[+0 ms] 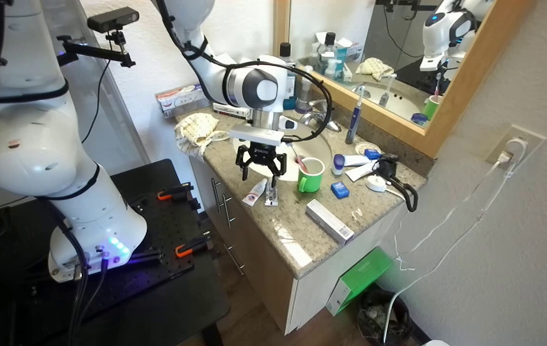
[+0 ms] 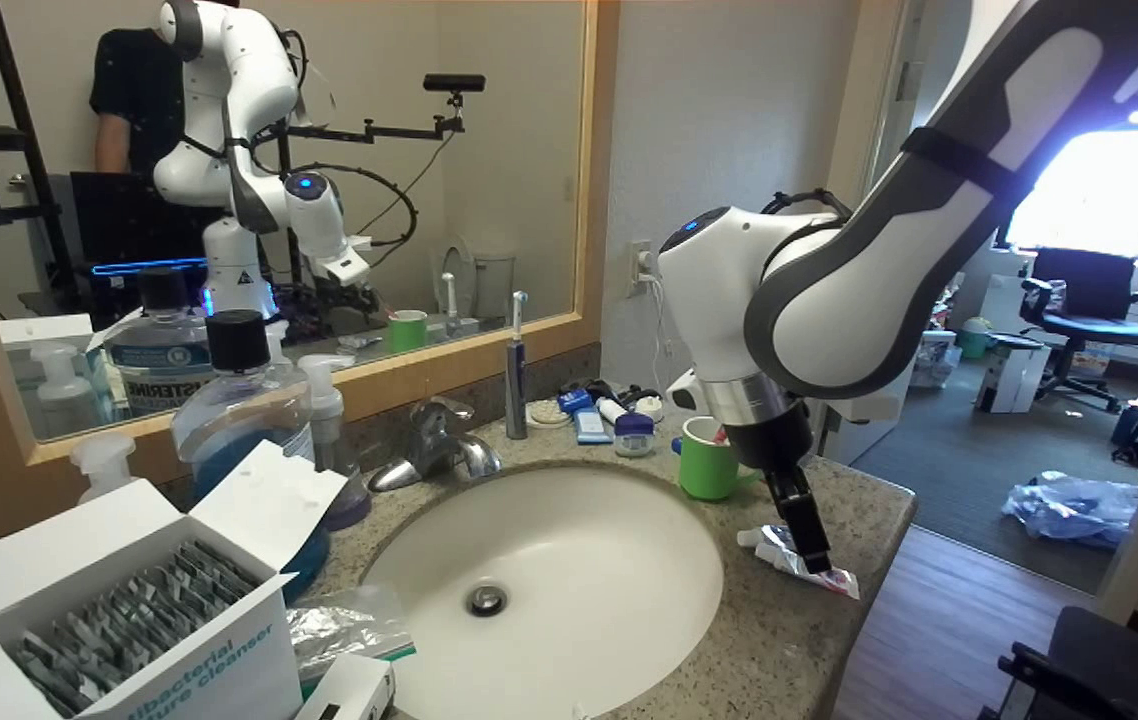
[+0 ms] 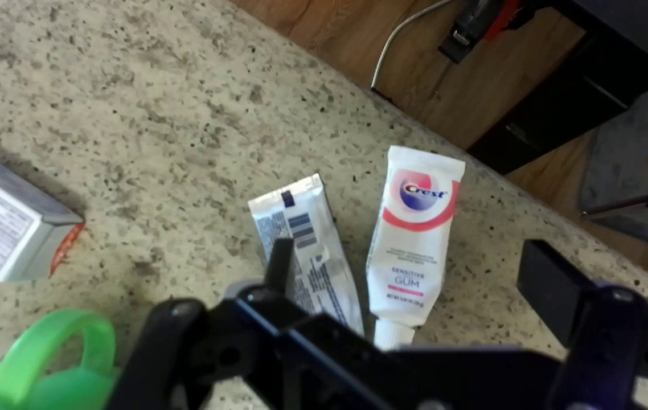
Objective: Pick up the tube of the object and put it in the cup
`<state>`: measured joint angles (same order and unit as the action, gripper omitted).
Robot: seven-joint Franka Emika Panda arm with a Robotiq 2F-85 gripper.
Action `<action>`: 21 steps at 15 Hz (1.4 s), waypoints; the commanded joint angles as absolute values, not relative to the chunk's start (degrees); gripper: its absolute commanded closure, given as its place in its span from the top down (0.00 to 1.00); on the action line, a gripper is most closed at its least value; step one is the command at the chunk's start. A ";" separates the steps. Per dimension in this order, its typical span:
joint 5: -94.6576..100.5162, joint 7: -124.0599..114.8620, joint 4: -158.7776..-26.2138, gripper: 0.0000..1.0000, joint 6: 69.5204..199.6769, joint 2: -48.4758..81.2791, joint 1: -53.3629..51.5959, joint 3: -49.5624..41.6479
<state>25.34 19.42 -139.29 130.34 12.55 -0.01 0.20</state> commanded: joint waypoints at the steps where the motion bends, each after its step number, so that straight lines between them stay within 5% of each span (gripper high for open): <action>1: 25.27 19.46 -139.05 1.00 130.18 12.63 0.01 0.24; 21: 20.18 18.48 -138.51 0.95 131.42 17.04 0.20 0.53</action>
<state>20.96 18.86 -139.26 131.01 16.41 0.00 0.24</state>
